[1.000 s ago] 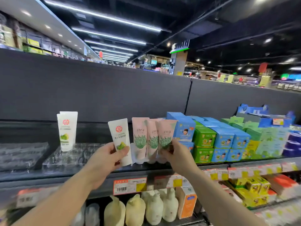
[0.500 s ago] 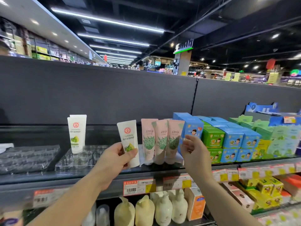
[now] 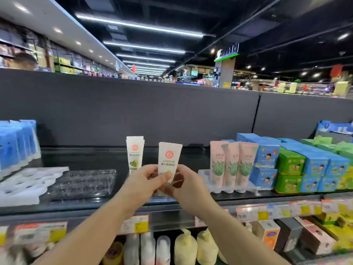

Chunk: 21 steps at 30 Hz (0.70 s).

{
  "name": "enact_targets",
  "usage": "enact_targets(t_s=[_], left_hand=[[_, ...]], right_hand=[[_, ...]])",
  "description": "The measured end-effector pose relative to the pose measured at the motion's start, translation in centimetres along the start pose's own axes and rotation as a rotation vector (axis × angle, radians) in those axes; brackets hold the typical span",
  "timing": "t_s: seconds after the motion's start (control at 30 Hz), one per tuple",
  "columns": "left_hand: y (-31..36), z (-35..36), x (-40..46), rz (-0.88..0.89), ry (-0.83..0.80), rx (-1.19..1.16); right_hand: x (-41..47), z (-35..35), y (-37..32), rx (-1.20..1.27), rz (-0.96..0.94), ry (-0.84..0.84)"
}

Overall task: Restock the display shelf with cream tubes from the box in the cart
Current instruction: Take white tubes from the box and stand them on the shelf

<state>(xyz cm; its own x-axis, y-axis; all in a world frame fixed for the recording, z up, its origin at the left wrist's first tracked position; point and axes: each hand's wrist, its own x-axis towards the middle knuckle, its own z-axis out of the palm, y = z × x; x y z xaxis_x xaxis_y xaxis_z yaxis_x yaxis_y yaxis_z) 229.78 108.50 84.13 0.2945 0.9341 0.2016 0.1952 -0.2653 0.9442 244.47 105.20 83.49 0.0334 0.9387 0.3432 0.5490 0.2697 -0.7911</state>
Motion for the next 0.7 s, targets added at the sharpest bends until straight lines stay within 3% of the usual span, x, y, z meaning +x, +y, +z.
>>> enact_targets(t_s=[0.07, 0.17, 0.27, 0.47, 0.7], left_hand=[[-0.9, -2.6, -0.2, 0.003, 0.003, 0.152], [-2.8, -6.3, -0.6, 0.029, 0.016, 0.573], [-4.0, -7.8, -1.3, 0.053, -0.059, 0.858], [-5.1, -6.9, -1.2, 0.139, -0.068, 0.995], [-5.8, -6.6, -1.1, 0.235, 0.055, 0.948]], right_hand=[[0.9, 1.0, -0.6, 0.017, 0.047, -0.005], [2.7, 1.8, -1.0, 0.016, 0.116, 0.016], [4.6, 2.8, -1.2, -0.002, 0.149, 0.025], [6.8, 4.7, -1.0, -0.077, 0.131, 0.025], [8.3, 5.9, 0.2, -0.138, 0.150, 0.051]])
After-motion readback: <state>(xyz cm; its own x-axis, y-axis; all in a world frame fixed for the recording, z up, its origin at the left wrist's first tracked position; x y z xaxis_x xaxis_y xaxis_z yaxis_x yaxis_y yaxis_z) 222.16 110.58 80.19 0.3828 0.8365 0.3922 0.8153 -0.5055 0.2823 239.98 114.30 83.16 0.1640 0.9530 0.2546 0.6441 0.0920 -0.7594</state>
